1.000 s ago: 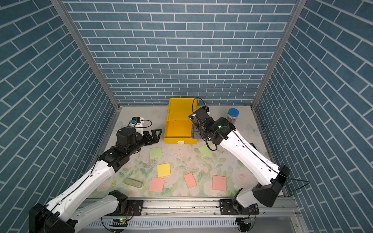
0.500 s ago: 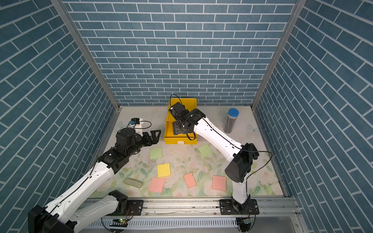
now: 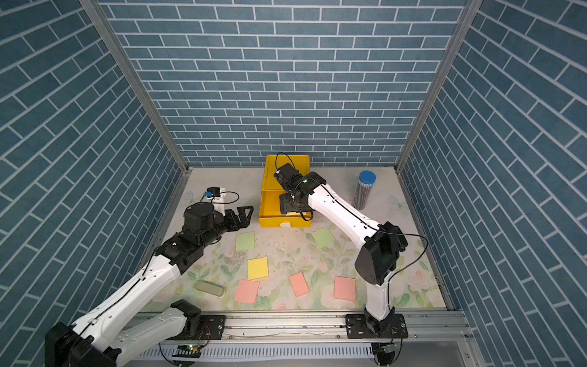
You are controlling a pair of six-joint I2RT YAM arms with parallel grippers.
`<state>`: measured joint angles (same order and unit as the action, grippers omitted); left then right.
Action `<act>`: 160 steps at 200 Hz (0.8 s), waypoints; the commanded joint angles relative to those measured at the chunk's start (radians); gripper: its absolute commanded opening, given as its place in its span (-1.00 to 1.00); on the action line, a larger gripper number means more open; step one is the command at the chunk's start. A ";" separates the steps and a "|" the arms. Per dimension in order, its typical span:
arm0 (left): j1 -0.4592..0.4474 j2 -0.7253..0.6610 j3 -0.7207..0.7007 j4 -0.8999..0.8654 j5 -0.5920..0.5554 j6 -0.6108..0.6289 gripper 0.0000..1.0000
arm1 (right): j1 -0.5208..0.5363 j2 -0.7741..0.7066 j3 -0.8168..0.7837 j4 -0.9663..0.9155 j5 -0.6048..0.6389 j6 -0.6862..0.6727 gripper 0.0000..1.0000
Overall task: Please put the sticky notes in the drawer by color
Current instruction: Place the sticky notes in the drawer.
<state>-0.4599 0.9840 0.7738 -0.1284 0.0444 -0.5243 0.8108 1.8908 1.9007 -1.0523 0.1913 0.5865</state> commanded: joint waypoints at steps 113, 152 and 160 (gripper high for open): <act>-0.030 -0.032 -0.014 -0.260 -0.045 -0.031 1.00 | 0.008 -0.093 0.017 0.054 -0.046 -0.043 0.79; -0.142 -0.106 -0.068 -0.423 -0.110 -0.167 1.00 | 0.008 -0.274 -0.077 0.118 -0.060 -0.060 0.78; -0.188 -0.111 -0.093 -0.422 -0.128 -0.207 1.00 | 0.005 -0.323 -0.120 0.135 -0.058 -0.060 0.78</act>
<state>-0.5606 0.8951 0.7361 -0.4316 -0.0299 -0.6125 0.8135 1.7176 1.8507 -0.9707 0.1417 0.5610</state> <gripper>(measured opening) 0.999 0.891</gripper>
